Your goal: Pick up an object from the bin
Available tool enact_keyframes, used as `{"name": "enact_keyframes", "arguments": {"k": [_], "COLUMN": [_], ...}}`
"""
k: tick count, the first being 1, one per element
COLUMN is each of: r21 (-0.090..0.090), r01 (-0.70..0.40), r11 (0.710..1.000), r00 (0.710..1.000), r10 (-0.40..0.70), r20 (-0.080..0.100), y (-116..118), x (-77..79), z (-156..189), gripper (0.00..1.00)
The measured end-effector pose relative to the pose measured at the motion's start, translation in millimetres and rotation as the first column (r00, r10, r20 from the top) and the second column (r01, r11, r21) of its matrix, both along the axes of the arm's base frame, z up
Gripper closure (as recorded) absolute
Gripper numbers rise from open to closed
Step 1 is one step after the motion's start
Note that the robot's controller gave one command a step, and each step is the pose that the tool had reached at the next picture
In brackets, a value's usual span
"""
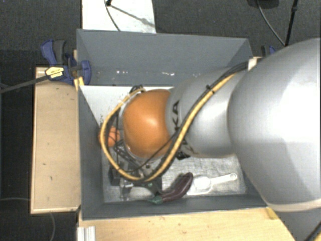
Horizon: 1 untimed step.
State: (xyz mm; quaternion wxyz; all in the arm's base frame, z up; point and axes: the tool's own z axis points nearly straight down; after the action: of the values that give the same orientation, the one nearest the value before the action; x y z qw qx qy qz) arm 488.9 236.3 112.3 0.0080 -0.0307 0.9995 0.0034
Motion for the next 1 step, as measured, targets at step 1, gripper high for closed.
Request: {"name": "enact_keyframes", "arguments": {"k": [1], "r21": [-0.006], "r01": [0.008], "r11": [1.000], "r00": [1.000], "r10": [-0.009], "r20": [-0.016], "y": [2.7], "x": [-0.1], "z": [-17.1], "gripper": [1.00]}}
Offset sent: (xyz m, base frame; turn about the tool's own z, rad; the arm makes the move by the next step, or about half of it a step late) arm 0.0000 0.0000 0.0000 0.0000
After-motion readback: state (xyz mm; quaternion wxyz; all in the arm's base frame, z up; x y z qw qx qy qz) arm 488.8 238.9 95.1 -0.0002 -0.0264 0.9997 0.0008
